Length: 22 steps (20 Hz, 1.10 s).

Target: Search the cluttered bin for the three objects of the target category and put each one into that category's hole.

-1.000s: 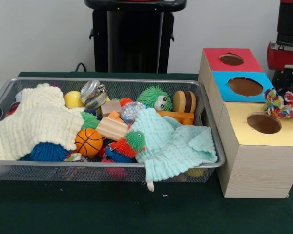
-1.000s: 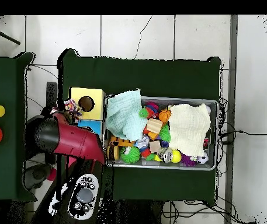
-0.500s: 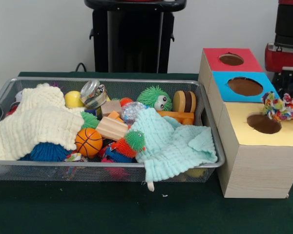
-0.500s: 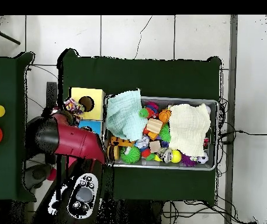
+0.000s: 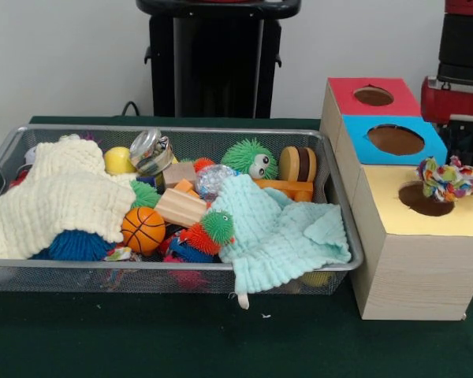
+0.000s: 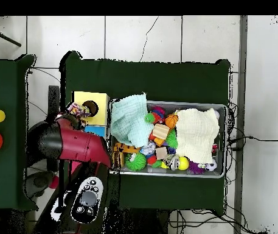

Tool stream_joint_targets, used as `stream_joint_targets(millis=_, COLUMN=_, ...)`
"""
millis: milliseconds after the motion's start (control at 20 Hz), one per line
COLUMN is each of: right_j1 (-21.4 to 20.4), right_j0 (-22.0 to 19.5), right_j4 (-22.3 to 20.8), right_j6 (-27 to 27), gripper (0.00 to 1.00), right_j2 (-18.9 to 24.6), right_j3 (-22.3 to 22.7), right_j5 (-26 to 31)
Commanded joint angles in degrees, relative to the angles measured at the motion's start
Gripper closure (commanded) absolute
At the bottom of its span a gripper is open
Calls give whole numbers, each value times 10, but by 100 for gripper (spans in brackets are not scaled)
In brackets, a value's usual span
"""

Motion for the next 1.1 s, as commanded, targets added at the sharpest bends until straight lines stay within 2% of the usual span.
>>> stream_joint_targets(millis=50, right_j1=29, right_j0=-38, right_j4=-49, right_j6=48, gripper=100, right_j2=17, right_j3=-7, right_j5=-25)
stream_joint_targets(millis=700, right_j1=21, right_j0=-65, right_j4=-105, right_j6=50, gripper=100, right_j2=28, right_j3=0, right_j5=-30)
stream_joint_targets(millis=1000, right_j1=55, right_j0=-47, right_j4=-121, right_j6=68, gripper=100, right_j2=1, right_j3=-9, right_j5=-35)
stream_joint_targets(millis=1100, right_j1=74, right_j0=-30, right_j4=-122, right_j6=82, gripper=100, right_j2=-22, right_j3=-19, right_j5=-45)
